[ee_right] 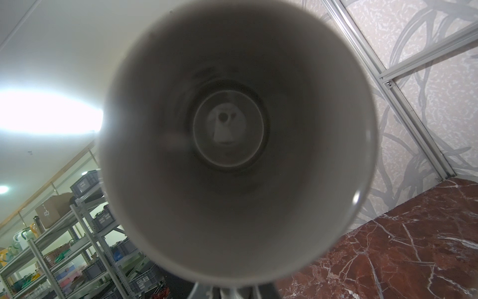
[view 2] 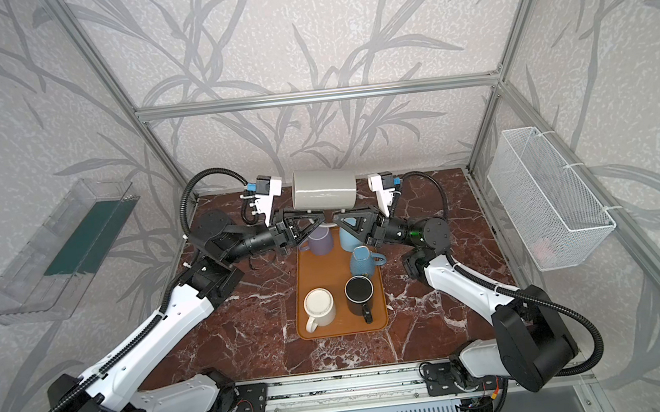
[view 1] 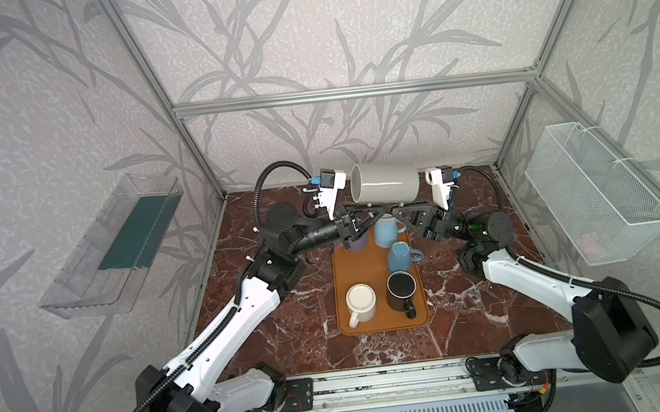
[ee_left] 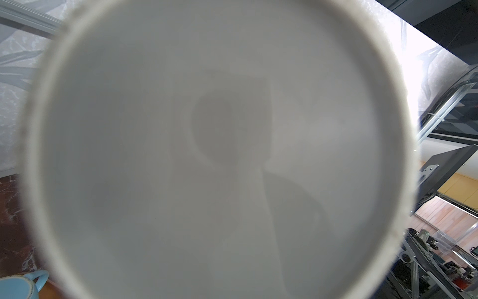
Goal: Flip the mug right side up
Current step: 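Grasp the grey mug with the right gripper beside the left gripper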
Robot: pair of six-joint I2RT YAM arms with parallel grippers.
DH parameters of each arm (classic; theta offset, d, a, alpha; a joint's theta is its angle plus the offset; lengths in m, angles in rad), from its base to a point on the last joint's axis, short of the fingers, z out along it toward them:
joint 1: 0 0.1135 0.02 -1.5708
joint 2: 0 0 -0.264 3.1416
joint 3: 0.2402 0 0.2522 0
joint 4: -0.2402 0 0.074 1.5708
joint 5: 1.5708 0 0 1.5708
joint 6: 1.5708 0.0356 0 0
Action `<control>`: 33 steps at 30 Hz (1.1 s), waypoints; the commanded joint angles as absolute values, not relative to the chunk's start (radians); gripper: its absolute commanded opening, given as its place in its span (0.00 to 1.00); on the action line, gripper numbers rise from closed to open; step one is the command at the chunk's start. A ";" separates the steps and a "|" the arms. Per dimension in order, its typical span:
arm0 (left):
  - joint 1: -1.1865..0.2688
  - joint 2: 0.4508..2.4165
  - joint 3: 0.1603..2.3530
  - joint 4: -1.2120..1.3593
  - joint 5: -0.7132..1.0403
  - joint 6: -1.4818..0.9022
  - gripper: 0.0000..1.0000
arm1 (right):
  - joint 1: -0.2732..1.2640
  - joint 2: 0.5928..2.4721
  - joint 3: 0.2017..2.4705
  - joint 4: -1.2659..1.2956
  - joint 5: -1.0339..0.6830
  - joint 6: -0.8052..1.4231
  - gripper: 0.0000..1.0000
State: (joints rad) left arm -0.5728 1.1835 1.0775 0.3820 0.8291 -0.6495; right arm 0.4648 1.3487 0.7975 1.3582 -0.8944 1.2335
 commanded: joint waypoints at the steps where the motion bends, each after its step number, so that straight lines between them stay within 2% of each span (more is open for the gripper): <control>1: -0.573 1.166 1.082 0.511 0.851 -0.649 0.05 | 0.473 1.361 0.829 1.402 -0.870 1.279 0.00; 8: -0.567 1.157 1.067 0.512 0.834 -0.649 0.39 | 0.474 1.379 0.813 1.401 -0.858 1.292 0.00; 11: -0.565 1.158 1.066 0.508 0.832 -0.647 0.48 | 0.474 1.379 0.812 1.396 -0.860 1.292 0.00; 26: -0.556 1.144 1.039 0.385 0.804 -0.585 0.56 | 0.475 1.348 0.793 1.318 -0.853 1.240 0.00; 33: -0.547 1.095 0.946 0.372 0.785 -0.581 0.60 | 0.477 1.314 0.733 1.268 -0.859 1.204 0.00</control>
